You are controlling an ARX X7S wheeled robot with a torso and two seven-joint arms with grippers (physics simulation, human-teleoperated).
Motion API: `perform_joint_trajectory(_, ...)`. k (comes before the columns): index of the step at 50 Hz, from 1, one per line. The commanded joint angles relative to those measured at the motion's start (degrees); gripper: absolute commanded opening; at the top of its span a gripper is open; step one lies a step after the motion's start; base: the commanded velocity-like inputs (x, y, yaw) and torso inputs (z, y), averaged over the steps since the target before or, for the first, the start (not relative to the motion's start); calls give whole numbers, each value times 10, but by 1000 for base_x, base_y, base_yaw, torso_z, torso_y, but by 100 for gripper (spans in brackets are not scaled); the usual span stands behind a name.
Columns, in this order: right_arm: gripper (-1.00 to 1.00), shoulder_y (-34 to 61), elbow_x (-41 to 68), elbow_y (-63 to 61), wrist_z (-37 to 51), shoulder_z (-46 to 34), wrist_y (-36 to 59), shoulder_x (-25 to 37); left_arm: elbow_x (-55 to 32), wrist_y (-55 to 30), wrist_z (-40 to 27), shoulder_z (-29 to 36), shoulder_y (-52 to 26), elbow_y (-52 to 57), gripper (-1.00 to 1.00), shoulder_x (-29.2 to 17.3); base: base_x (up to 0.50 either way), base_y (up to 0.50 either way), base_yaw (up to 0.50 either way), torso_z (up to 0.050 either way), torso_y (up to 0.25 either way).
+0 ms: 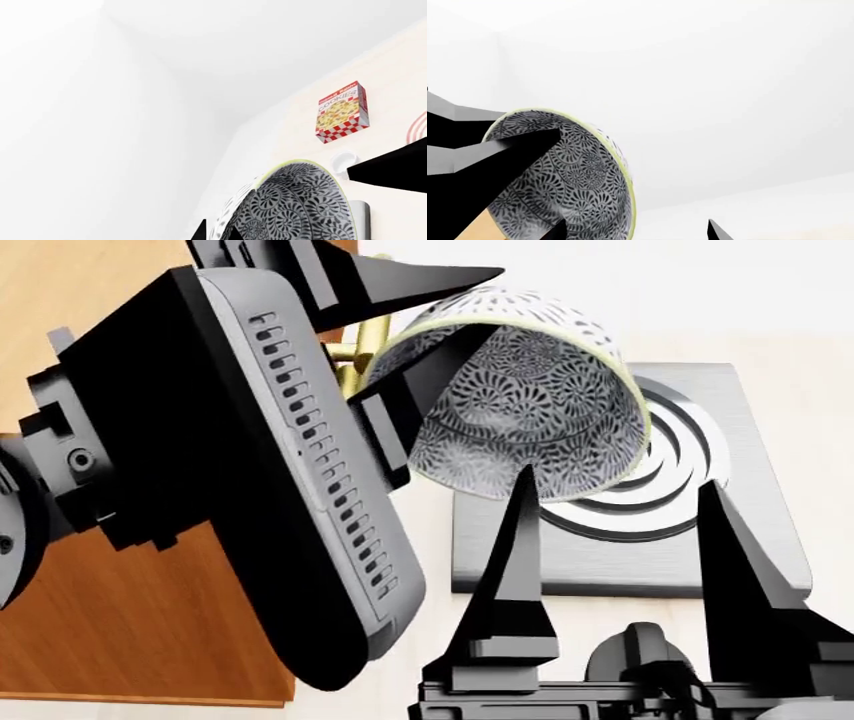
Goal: Pick the akita bowl on the wooden cabinet and place it on the plate.
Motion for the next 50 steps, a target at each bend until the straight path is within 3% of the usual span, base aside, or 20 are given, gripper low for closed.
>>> perform_joint_trajectory(1, 100, 4, -1, -1, -1, -7, 3, -3, 2, -3, -10, -4, 5, 16, -100, 2, 0, 0, 0, 0, 0)
perform_joint_trajectory(32, 100, 3, 3, 9, 1, -7, -5, -1, -19, -15, -23, -17, 22, 53, -100, -1, 0, 0, 0, 0, 0)
perform_joint_trajectory(33, -100, 3, 4, 9, 3, -6, -5, 0, -20, -16, -24, -18, 22, 54, -100, -1, 0, 0, 0, 0, 0)
perform_joint_trajectory(43, -100, 3, 4, 9, 16, -4, -2, 0, -21, -16, -27, -17, 23, 57, -100, -4, 0, 0, 0, 0, 0)
perform_joint_trajectory(50, -100, 21, 27, 12, 97, 13, 44, 4, -22, -18, -31, -19, 24, 52, -100, -2, 0, 0, 0, 0, 1)
